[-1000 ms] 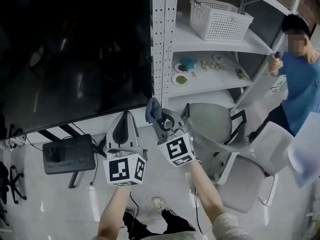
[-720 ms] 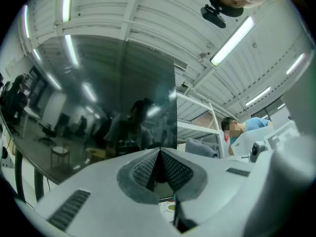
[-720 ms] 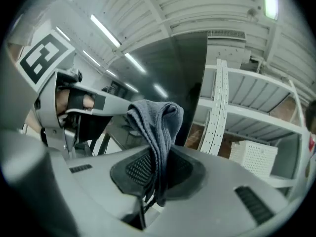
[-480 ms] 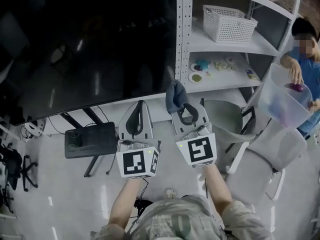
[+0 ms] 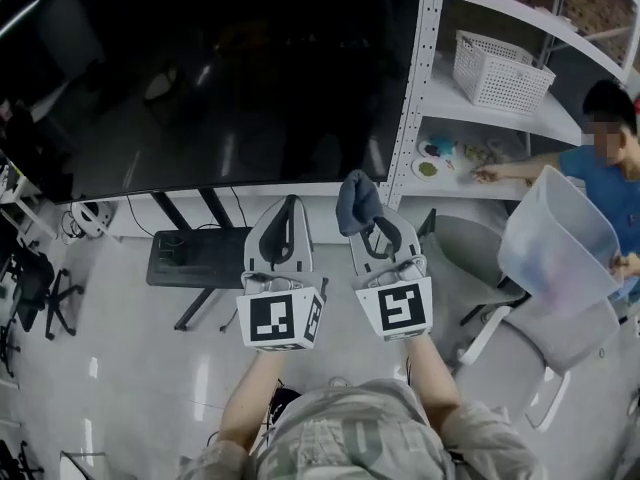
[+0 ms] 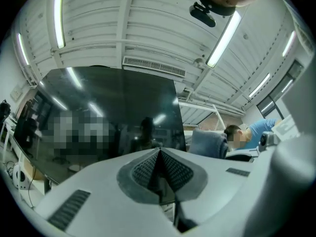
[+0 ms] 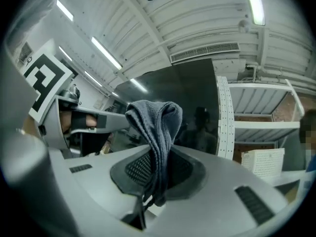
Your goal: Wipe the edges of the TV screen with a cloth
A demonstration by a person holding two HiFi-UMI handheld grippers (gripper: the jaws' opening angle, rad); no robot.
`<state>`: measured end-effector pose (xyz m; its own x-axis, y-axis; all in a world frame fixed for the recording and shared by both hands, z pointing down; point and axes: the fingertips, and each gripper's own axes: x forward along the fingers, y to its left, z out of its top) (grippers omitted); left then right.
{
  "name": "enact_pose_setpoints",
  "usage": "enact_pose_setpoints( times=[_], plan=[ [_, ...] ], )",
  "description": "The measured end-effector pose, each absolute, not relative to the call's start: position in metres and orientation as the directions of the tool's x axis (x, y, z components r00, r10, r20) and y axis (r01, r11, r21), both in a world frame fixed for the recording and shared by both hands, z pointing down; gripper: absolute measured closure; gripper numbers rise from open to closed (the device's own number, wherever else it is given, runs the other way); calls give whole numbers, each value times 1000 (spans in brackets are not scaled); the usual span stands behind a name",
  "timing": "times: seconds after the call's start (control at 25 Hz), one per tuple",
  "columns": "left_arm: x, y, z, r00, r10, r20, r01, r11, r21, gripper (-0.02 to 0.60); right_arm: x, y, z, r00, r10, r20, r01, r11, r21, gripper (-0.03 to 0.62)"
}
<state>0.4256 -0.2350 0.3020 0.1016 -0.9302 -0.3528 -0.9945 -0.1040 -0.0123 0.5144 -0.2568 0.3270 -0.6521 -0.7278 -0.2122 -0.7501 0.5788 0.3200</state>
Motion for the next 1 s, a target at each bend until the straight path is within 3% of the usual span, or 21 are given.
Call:
enact_pose_setpoints(
  times=[0.16,0.4,0.56,1.0],
  plan=[
    [421,-249,314,102,-937,-334,-995,-103,-14,568,555,-317,366,-517,-840,-164,-841,463,278,545],
    [433,-273,345,136,-948,-286,-989,-146,14,567,600,-417,456,-351,-936,10,-932,350,97,545],
    [431,-284,376,153,-966,-210,-987,-158,5,568,605,-448,505,-297,-952,78,-955,295,-36,545],
    [333,-311,431,82,-992,-92,-993,-89,78,566,537,-462,538,-313,-945,94,-950,312,-26,545]
  ],
)
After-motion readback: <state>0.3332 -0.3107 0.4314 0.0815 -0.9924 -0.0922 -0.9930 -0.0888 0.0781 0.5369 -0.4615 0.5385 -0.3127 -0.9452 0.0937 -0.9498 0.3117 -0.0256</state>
